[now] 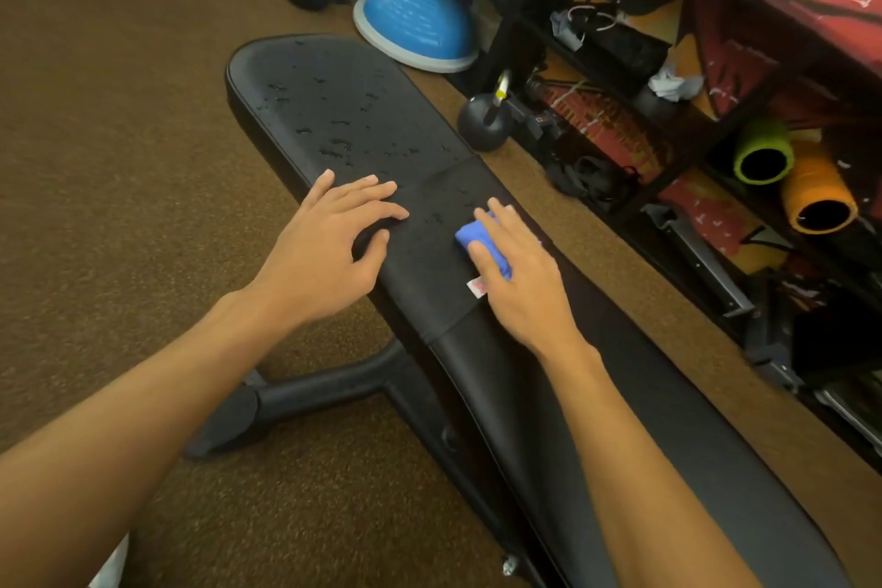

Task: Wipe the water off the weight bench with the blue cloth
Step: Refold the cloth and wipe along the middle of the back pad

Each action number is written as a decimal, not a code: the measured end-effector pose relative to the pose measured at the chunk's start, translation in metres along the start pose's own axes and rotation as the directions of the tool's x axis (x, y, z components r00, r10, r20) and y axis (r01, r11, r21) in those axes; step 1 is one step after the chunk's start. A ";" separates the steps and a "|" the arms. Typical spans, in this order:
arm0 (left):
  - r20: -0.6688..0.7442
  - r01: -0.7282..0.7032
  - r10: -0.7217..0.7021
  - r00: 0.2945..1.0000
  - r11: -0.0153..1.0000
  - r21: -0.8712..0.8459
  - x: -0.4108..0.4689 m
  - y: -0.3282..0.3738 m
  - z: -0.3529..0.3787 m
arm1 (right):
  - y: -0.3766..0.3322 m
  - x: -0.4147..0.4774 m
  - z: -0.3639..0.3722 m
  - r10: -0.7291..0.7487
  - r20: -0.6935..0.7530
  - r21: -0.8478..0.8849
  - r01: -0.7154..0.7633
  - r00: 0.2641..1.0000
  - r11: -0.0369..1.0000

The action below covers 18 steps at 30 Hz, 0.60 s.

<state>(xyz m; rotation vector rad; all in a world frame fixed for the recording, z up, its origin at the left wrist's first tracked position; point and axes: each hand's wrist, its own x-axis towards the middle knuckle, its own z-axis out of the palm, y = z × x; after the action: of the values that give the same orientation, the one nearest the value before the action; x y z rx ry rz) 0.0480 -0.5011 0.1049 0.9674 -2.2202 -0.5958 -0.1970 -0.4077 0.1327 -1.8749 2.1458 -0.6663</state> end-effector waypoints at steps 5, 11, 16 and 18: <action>-0.006 -0.001 0.001 1.000 1.000 -0.001 0.001 0.000 0.000 | 0.026 0.002 -0.014 0.090 -0.054 0.068 -0.087 0.994 0.994; -0.003 -0.002 0.002 1.000 1.000 -0.008 0.000 0.001 0.001 | 0.005 0.029 0.006 0.036 -0.069 -0.012 -0.037 0.997 0.999; 0.001 0.001 -0.001 1.000 1.000 -0.018 0.001 0.000 0.000 | 0.031 0.003 -0.013 -0.055 -0.025 0.035 0.055 0.998 0.998; 0.002 0.005 -0.005 1.000 1.000 -0.020 0.001 0.000 0.000 | 0.034 0.024 -0.013 0.108 -0.086 0.066 -0.102 0.990 0.993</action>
<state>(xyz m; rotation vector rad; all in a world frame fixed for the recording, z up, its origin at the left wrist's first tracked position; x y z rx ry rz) 0.0480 -0.5016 0.1054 0.9625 -2.2102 -0.6209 -0.2366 -0.4254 0.1316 -1.7188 2.2338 -0.7984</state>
